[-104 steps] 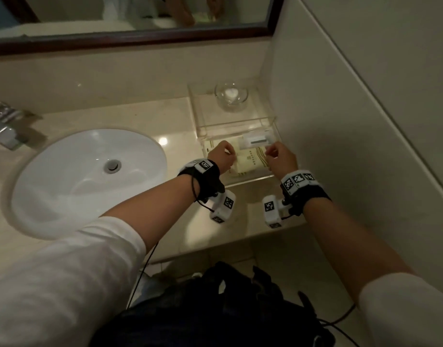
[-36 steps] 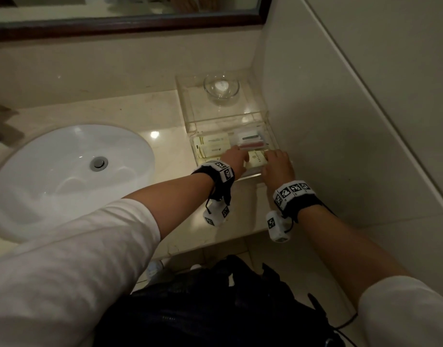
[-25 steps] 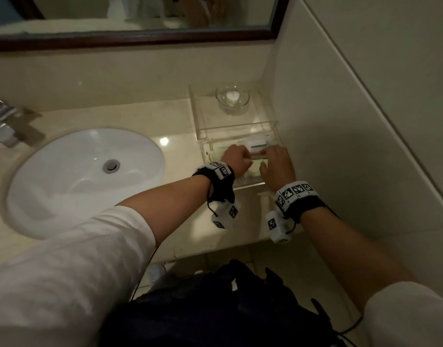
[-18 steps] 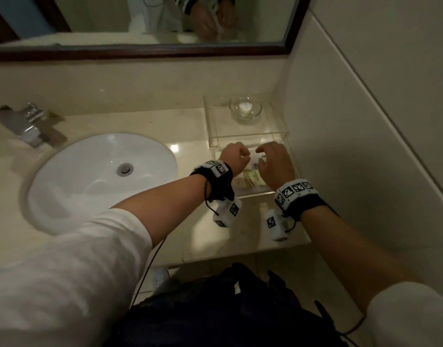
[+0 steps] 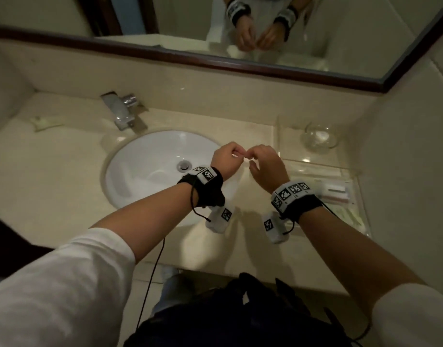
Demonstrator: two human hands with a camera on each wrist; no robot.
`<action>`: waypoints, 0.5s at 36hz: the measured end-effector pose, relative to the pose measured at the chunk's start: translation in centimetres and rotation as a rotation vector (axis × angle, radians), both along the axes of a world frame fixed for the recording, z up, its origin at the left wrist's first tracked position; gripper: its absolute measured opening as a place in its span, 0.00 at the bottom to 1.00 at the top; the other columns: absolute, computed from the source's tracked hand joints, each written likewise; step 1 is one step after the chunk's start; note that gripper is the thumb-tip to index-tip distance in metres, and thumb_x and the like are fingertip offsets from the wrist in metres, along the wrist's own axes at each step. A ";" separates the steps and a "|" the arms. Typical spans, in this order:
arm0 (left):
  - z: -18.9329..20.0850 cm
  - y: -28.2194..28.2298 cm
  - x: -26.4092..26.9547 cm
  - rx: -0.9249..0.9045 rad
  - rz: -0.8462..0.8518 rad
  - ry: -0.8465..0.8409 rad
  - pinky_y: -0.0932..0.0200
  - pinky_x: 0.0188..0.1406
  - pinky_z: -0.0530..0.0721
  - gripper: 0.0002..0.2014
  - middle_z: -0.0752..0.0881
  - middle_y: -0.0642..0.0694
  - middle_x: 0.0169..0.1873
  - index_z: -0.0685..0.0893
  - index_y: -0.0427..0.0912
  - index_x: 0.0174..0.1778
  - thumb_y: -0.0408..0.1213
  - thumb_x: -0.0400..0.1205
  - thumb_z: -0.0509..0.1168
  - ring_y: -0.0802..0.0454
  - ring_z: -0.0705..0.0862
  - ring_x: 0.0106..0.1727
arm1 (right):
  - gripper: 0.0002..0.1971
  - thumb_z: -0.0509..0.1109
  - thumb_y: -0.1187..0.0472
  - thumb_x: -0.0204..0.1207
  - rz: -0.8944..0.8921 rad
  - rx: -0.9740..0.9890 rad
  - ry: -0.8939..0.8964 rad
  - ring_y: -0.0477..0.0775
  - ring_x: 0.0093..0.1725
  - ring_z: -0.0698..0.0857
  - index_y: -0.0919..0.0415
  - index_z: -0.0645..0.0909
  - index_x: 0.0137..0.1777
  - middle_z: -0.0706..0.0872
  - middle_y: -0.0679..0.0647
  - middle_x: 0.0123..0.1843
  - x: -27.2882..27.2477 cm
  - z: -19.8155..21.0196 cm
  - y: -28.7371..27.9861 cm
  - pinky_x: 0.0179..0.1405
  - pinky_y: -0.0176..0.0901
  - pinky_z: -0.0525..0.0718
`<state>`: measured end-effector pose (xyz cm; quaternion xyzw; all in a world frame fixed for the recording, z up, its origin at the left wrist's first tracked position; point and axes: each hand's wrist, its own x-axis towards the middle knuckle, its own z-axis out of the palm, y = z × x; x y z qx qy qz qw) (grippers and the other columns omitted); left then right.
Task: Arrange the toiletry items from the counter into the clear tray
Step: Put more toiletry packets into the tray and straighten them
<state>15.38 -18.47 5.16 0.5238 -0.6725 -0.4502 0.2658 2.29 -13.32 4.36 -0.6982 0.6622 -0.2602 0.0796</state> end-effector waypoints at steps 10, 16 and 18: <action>-1.9 -7.6 17.4 -0.040 0.395 -0.082 0.60 0.50 0.75 0.07 0.85 0.43 0.49 0.81 0.40 0.47 0.30 0.79 0.58 0.48 0.81 0.51 | 0.08 0.63 0.67 0.78 0.252 0.151 -0.053 0.54 0.46 0.83 0.58 0.82 0.51 0.86 0.53 0.49 16.5 -0.1 -10.0 0.46 0.47 0.82; -3.6 -12.5 29.5 0.012 0.607 -0.245 0.51 0.60 0.76 0.10 0.83 0.37 0.54 0.81 0.37 0.51 0.33 0.76 0.61 0.39 0.79 0.58 | 0.10 0.62 0.69 0.76 0.395 0.276 -0.100 0.54 0.47 0.83 0.59 0.82 0.51 0.86 0.54 0.50 28.1 -1.0 -15.7 0.47 0.44 0.80; -4.0 -13.9 33.3 0.034 0.650 -0.304 0.51 0.62 0.73 0.11 0.80 0.36 0.58 0.81 0.37 0.54 0.35 0.78 0.61 0.37 0.77 0.61 | 0.10 0.62 0.70 0.76 0.437 0.306 -0.126 0.55 0.48 0.83 0.61 0.83 0.52 0.86 0.56 0.51 31.7 -1.3 -17.5 0.47 0.43 0.79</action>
